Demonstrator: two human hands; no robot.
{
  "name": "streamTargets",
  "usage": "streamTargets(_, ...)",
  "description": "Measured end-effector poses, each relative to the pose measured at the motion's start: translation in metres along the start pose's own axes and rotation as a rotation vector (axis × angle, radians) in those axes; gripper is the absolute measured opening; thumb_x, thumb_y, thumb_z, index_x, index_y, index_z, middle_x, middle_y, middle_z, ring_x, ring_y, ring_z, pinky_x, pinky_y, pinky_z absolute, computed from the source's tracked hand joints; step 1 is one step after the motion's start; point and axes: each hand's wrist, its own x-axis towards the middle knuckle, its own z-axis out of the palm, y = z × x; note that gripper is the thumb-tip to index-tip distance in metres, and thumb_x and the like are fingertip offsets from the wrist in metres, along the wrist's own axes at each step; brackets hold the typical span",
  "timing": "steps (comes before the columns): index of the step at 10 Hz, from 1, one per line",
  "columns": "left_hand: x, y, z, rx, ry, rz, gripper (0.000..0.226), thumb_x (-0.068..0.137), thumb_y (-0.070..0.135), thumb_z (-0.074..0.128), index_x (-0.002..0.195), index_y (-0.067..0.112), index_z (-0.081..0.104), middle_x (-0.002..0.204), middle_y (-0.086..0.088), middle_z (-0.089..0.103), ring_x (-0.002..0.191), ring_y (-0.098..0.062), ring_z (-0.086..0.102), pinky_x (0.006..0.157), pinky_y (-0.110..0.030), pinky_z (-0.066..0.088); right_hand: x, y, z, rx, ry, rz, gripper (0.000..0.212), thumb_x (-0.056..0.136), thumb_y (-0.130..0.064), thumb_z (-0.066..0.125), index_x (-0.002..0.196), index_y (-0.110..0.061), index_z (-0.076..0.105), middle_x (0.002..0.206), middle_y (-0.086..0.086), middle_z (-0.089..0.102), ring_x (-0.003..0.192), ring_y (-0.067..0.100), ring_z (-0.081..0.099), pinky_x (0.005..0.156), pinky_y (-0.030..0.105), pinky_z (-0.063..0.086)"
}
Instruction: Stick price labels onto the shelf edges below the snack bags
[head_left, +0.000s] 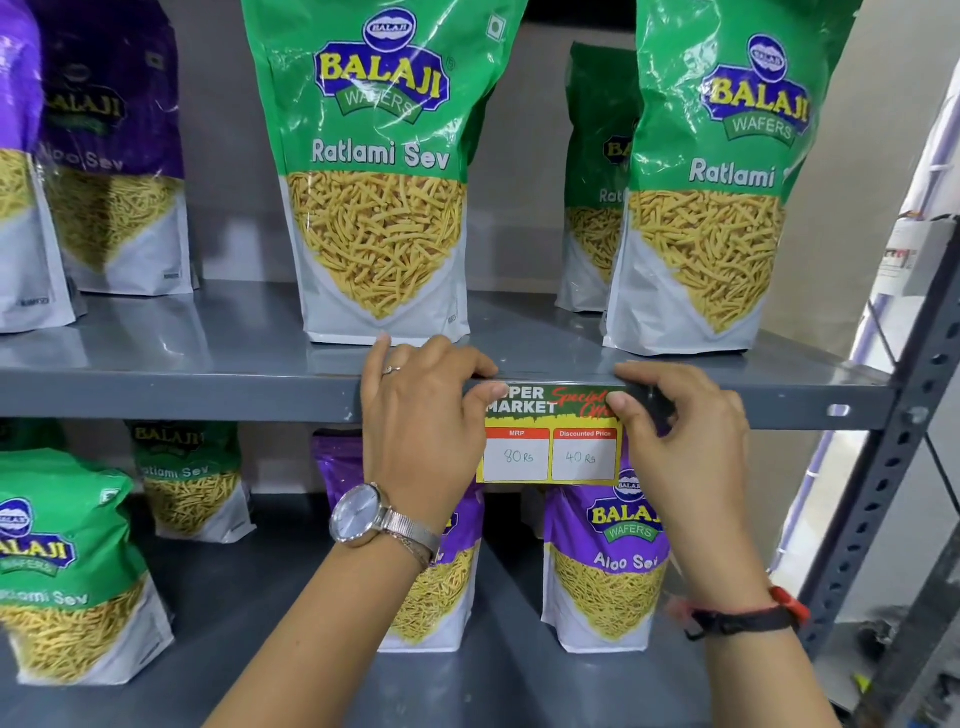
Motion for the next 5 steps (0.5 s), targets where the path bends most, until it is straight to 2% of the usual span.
streamTargets(1, 0.003, 0.0, 0.0, -0.021, -0.035, -0.008, 0.009, 0.073, 0.008, 0.072, 0.07, 0.01, 0.064, 0.069, -0.009, 0.064, 0.073, -0.032, 0.054, 0.097, -0.036, 0.016, 0.007, -0.002, -0.001, 0.004, -0.047, 0.041, 0.018, 0.075, -0.001, 0.069, 0.089, -0.012, 0.069, 0.091, 0.012, 0.068, 0.082, 0.037, 0.055, 0.074, 0.035, 0.04)
streamTargets(2, 0.003, 0.001, -0.004, -0.027, -0.067, 0.021, 0.006, 0.075, 0.01, 0.071, 0.075, 0.01, 0.064, 0.073, -0.011, 0.065, 0.077, -0.034, 0.054, 0.092, -0.038, 0.021, 0.01, -0.009, -0.006, 0.0, -0.096, 0.076, 0.017, 0.075, 0.0, 0.068, 0.089, -0.009, 0.069, 0.092, 0.016, 0.068, 0.085, 0.041, 0.056, 0.08, 0.049, 0.045)
streamTargets(3, 0.008, 0.0, -0.011, -0.028, -0.086, 0.075, 0.019, 0.076, 0.019, 0.07, 0.092, 0.012, 0.063, 0.085, -0.008, 0.068, 0.085, -0.032, 0.056, 0.083, -0.034, 0.024, 0.012, -0.018, -0.016, -0.012, -0.122, 0.002, 0.02, 0.076, 0.002, 0.067, 0.094, -0.008, 0.067, 0.1, 0.017, 0.067, 0.091, 0.038, 0.056, 0.084, 0.044, 0.043)
streamTargets(4, 0.023, 0.0, -0.018, 0.006, 0.011, 0.105, 0.046, 0.081, 0.034, 0.061, 0.118, 0.009, 0.048, 0.112, -0.014, 0.062, 0.104, -0.033, 0.051, 0.095, -0.04, 0.024, 0.022, -0.035, -0.046, 0.237, 0.01, -0.082, 0.02, 0.08, -0.007, 0.065, 0.094, -0.021, 0.065, 0.098, 0.004, 0.066, 0.082, 0.015, 0.055, 0.072, 0.014, 0.042)
streamTargets(5, 0.052, 0.001, -0.027, 0.122, 0.097, 0.128, 0.066, 0.081, 0.042, 0.046, 0.133, 0.007, 0.027, 0.14, -0.018, 0.037, 0.127, -0.034, 0.031, 0.107, -0.045, 0.012, 0.031, -0.059, -0.1, 0.502, 0.142, -0.133, 0.014, 0.081, -0.032, 0.059, 0.094, -0.036, 0.062, 0.064, -0.024, 0.057, 0.057, -0.003, 0.042, 0.051, 0.005, 0.032)
